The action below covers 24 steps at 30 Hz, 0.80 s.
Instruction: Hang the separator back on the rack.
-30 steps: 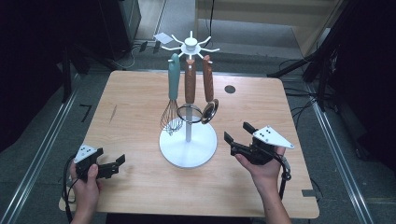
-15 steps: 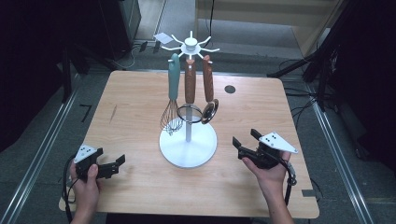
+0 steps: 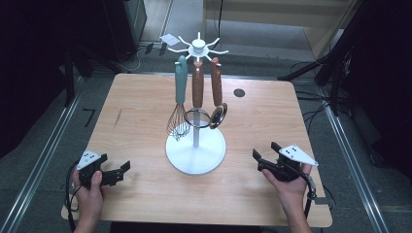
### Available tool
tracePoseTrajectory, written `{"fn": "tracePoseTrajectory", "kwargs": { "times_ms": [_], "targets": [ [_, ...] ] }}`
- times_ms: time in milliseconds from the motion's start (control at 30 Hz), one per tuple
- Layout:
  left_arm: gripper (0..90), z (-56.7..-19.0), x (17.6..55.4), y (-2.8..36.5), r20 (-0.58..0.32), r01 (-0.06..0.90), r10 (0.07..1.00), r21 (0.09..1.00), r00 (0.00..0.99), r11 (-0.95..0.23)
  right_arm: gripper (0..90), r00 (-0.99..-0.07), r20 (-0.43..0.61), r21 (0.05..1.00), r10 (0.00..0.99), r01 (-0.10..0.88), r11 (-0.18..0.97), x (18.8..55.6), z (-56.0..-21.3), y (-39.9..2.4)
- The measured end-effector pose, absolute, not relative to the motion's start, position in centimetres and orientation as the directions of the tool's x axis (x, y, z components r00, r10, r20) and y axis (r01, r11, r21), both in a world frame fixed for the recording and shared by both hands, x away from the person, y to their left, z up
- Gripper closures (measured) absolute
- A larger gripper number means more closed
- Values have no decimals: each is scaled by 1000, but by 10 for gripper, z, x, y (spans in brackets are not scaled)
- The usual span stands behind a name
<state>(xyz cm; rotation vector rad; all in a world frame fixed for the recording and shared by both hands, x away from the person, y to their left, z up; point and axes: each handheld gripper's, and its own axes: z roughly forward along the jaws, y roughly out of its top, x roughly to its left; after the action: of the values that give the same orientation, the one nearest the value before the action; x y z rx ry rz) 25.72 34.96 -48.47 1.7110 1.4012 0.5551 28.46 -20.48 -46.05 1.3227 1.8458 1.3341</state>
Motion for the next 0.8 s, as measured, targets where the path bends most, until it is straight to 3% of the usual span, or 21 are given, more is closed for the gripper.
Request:
{"fn": "tracePoseTrajectory", "kwargs": {
  "times_ms": [800],
  "targets": [
    [12,-485,257,349,-158,575,947,817,279,-33,215,-261,126,868,957,496,21,271,-497,-267]
  ]
}}
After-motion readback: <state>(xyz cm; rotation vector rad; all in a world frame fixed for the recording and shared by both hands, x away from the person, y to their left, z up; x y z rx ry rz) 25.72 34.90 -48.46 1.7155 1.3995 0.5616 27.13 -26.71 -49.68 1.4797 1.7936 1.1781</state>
